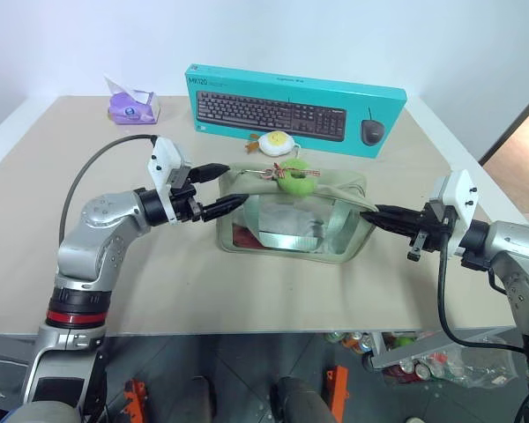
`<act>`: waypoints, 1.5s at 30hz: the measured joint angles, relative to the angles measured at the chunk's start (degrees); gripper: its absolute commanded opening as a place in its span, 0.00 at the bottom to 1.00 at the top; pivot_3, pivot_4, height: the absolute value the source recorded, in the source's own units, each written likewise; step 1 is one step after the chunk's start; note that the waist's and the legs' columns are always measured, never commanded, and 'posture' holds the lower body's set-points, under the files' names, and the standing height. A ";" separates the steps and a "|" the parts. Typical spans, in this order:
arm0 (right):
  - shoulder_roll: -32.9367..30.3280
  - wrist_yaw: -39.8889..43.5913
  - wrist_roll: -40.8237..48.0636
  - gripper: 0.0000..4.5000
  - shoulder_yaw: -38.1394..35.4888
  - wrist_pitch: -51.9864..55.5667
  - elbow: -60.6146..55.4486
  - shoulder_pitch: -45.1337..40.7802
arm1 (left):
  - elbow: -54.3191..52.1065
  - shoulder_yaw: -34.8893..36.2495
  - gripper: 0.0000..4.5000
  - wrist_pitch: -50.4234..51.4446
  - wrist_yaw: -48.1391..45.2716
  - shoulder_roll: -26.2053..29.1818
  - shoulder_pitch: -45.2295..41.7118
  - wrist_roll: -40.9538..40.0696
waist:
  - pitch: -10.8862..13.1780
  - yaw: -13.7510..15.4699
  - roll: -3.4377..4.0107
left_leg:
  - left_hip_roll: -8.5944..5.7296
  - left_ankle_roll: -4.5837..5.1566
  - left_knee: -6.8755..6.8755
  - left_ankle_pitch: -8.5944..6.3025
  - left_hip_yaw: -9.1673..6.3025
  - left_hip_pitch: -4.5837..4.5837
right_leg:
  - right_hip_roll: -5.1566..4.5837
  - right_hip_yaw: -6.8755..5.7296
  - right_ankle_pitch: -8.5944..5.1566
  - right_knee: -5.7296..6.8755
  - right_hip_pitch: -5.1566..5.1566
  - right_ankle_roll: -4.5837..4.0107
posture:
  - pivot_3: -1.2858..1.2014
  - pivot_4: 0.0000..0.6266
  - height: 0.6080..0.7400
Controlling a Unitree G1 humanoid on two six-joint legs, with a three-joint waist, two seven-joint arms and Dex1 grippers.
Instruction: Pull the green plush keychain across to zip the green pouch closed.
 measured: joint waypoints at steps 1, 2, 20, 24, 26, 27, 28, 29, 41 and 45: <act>0.00 0.00 0.00 0.00 0.01 0.00 -0.01 0.00 | -0.07 -0.05 0.51 0.22 0.62 -0.42 0.54 -0.04 | 0.00 0.00 0.00 | 0.00 0.00 0.00 0.00 0.00 -0.01 | 0.00 0.00 0.00 0.00 0.00 0.00 | 0.52 0.24 1.00; 0.00 0.00 0.01 0.00 0.01 0.01 -0.02 0.00 | -0.27 -0.09 0.44 0.61 1.30 -0.63 1.27 -0.15 | 0.00 -0.02 0.00 | 0.00 0.00 0.00 0.00 0.00 0.00 | 0.01 0.00 0.00 0.00 0.00 0.00 | 0.52 0.24 1.00; -1.05 -0.12 1.30 0.30 -0.27 2.67 -1.15 0.42 | -2.41 -0.52 0.00 2.71 2.31 -0.04 3.17 -1.12 | 0.00 0.04 0.00 | -0.03 0.00 -0.01 0.00 0.00 0.02 | -0.02 0.00 0.00 0.00 0.02 0.00 | 0.52 0.24 1.00; -3.07 1.31 2.89 0.60 -0.62 4.34 -3.00 0.25 | -2.40 -0.62 0.00 2.41 1.98 0.21 3.16 -1.03 | 0.00 0.05 0.00 | -0.04 0.00 -0.02 0.00 0.00 0.02 | -0.03 0.00 -0.01 -0.02 0.03 0.02 | 0.52 0.24 1.00; -3.80 1.76 3.71 0.76 -1.15 5.41 -3.25 -0.24 | -2.39 -0.74 0.00 2.16 1.99 0.21 3.17 -0.99 | 0.00 0.07 -0.01 | -0.04 0.00 -0.02 0.00 0.00 0.02 | -0.03 0.00 -0.01 -0.02 0.03 0.02 | 0.52 0.24 1.00; -4.00 1.82 4.30 0.83 -1.68 6.06 -3.45 -0.82 | -2.39 -0.79 0.00 2.15 2.01 0.21 3.16 -0.97 | 0.00 0.06 0.00 | -0.04 0.00 -0.01 0.00 0.01 0.02 | -0.03 0.01 -0.01 -0.02 0.02 0.02 | 0.52 0.24 1.00; -4.53 1.90 4.73 0.92 -1.93 6.41 -3.64 -1.37 | -2.39 -0.89 0.00 2.12 2.02 0.21 3.16 -0.96 | 0.00 0.06 0.00 | -0.04 0.00 -0.01 0.00 0.02 0.02 | -0.03 0.02 -0.01 -0.02 0.03 0.02 | 0.52 0.24 1.00; -5.35 1.97 4.90 1.00 -2.01 6.55 -3.96 -2.22 | -2.39 -0.96 0.00 2.07 2.02 0.22 3.16 -0.95 | 0.00 0.07 0.00 | -0.04 0.00 -0.01 0.00 0.01 0.02 | -0.03 0.00 -0.01 -0.02 0.03 0.02 | 0.52 0.24 1.00; 1.49 -5.35 -0.75 1.00 11.50 4.12 -15.40 -18.54 | -2.50 -1.99 0.00 1.79 2.07 0.31 2.87 -1.02 | -0.02 0.49 -0.02 | -0.05 -0.01 -0.05 0.00 -0.10 -0.11 | -0.08 -0.12 -0.08 -0.03 -0.05 0.00 | 0.52 0.24 1.00; 3.24 -5.75 -3.31 1.00 14.26 3.11 -15.20 -18.54 | -3.07 -2.41 0.00 1.85 2.30 0.17 2.87 -1.04 | -0.02 0.73 -0.03 | -0.18 -0.01 -0.04 -0.01 -0.05 -0.14 | -0.25 -0.09 -0.06 -0.05 -0.07 -0.02 | 0.52 0.24 1.00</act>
